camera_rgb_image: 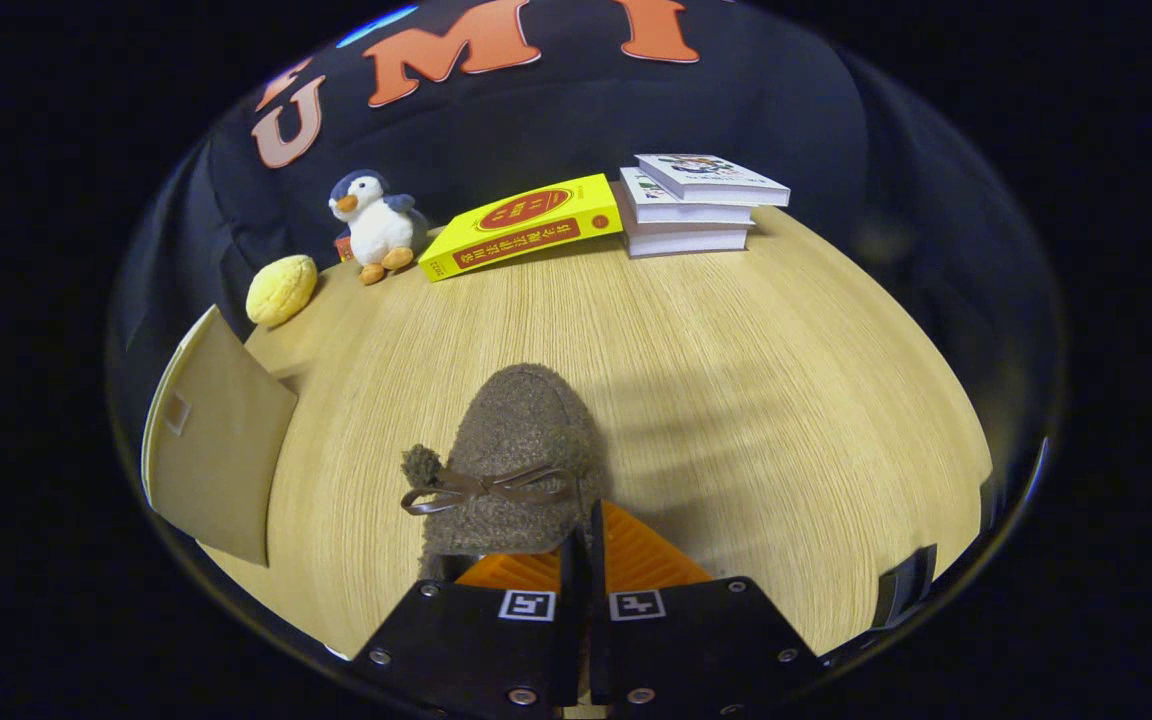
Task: Open the storage box then place both shoes into the box .Put the left shoe in first, then the right shoe, with the right side of both shoes facing outward in a uniform manner.
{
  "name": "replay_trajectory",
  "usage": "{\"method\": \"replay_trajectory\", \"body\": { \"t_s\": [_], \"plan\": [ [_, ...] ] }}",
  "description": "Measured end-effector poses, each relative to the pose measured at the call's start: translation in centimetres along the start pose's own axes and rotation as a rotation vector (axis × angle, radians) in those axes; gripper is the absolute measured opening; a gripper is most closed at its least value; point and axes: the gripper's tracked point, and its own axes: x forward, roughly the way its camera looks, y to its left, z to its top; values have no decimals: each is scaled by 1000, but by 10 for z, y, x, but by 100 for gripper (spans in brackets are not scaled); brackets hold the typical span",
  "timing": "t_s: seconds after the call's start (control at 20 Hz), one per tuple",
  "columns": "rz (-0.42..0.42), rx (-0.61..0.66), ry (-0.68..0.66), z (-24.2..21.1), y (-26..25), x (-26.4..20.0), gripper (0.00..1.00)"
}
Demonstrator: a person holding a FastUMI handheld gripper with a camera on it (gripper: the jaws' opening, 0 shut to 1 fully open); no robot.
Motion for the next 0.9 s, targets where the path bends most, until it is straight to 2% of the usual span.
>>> {"method": "replay_trajectory", "body": {
  "t_s": [0.3,0.5,0.9],
  "plan": [
    [-15,14,-43,31,33,-51,5],
    [36,38,-51,48,84,-79,5],
    [100,-27,-36,76,192,-120,5]
  ]
}}
